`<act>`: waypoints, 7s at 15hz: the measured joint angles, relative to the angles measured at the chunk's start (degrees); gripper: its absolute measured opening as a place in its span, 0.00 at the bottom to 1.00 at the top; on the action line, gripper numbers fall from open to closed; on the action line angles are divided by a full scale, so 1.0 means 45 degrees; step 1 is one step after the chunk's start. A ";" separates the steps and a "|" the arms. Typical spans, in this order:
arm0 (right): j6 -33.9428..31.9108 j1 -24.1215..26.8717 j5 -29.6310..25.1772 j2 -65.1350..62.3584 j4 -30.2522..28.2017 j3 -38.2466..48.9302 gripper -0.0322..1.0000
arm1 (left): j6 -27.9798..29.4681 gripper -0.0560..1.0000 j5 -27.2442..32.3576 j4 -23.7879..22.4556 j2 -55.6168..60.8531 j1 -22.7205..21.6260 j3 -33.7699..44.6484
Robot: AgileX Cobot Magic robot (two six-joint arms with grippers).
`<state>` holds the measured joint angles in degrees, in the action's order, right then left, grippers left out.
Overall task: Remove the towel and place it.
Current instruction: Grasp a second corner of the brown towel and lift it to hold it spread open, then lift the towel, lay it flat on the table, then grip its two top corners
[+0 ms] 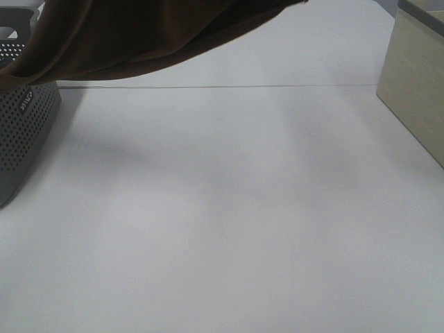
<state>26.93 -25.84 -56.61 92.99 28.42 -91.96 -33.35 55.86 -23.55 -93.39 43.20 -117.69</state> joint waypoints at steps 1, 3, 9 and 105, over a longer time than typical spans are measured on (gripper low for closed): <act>-0.0815 0.0000 -0.0204 0.0038 -0.1184 -0.1019 0.04 | 0.0038 0.05 -0.0051 0.0076 0.0000 -0.0407 0.0000; -0.1655 0.0000 -0.0713 0.0611 -0.3361 -0.3947 0.04 | 0.0038 0.05 -0.0637 0.0369 0.0000 -0.1439 0.0000; -0.2165 0.0000 -0.1031 0.3349 -0.6048 -0.9613 0.04 | 0.0038 0.05 -0.3349 0.0980 -0.0204 -0.3387 0.0000; -0.1668 0.1642 -0.2750 -0.1668 0.0051 1.2401 0.04 | 0.2661 0.05 0.2941 0.9307 -0.0866 0.0446 1.3866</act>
<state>19.42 -18.45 -68.98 85.49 28.65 -36.15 -21.37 69.10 18.33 -97.29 45.21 -55.29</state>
